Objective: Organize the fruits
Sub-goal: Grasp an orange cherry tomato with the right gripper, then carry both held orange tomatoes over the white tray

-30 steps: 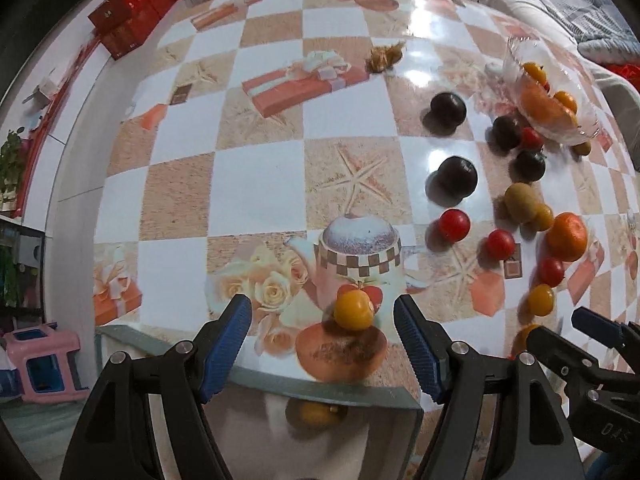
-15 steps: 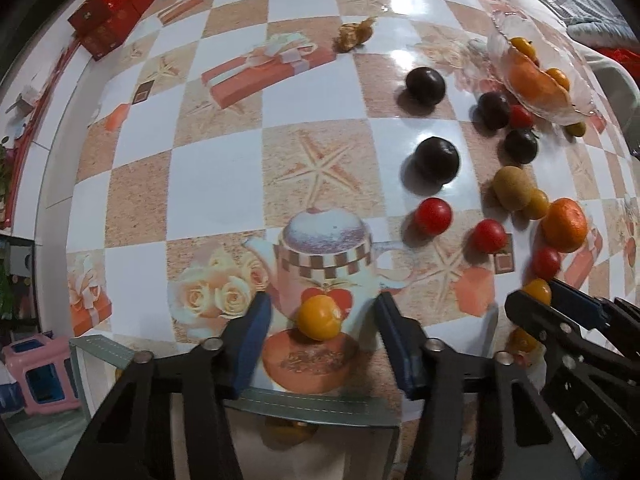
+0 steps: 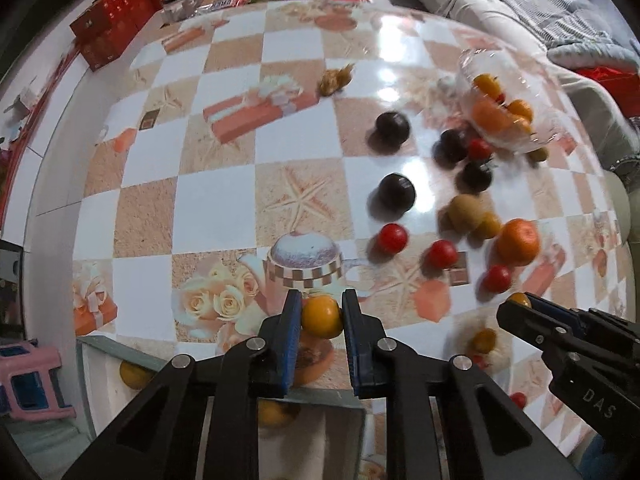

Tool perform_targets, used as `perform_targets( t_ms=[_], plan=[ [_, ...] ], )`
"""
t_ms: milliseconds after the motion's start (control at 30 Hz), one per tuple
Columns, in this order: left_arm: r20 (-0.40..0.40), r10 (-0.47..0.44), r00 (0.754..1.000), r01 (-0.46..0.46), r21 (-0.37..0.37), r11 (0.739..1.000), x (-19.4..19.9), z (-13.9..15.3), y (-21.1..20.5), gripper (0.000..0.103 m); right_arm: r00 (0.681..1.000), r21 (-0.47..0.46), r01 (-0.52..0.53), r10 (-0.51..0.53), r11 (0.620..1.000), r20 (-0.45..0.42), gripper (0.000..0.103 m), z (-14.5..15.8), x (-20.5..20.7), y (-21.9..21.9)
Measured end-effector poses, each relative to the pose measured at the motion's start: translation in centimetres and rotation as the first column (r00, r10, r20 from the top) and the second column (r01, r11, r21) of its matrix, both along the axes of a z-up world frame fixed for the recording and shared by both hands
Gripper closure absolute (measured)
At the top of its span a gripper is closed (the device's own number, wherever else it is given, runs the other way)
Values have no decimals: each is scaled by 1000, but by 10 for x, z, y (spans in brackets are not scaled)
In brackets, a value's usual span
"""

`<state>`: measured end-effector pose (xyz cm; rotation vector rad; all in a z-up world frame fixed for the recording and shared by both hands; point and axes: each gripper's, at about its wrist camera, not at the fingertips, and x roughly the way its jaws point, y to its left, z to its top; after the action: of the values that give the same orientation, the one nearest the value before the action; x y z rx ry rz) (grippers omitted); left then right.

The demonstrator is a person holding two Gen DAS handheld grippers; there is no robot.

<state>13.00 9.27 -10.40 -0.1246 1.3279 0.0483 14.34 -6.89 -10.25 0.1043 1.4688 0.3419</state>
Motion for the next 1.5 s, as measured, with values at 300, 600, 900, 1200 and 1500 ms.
perform_targets(
  t_ms=[300,600,900,1200,1500],
  plan=[
    [50,-25,998,28,-59,998,-34,38,-9,81,1000,21,-15,15,1000,8,80,23,-16,-16],
    [58,-83,995,86,-56,995,-73,49,-29,81,999,13,-46,46,999,6,80,39,-42,-29],
    [51,-88,995,91,-66,994,-115,59,-37,81,997,9,-74,74,997,-6,79,52,-75,-37],
    [35,-100,994,102,-69,992,-151,64,-36,81,990,-7,-137,137,991,-17,79,64,-106,-31],
    [34,-77,996,79,-50,996,-183,70,-15,81,967,-4,-252,251,968,-31,79,68,-133,5]
  ],
)
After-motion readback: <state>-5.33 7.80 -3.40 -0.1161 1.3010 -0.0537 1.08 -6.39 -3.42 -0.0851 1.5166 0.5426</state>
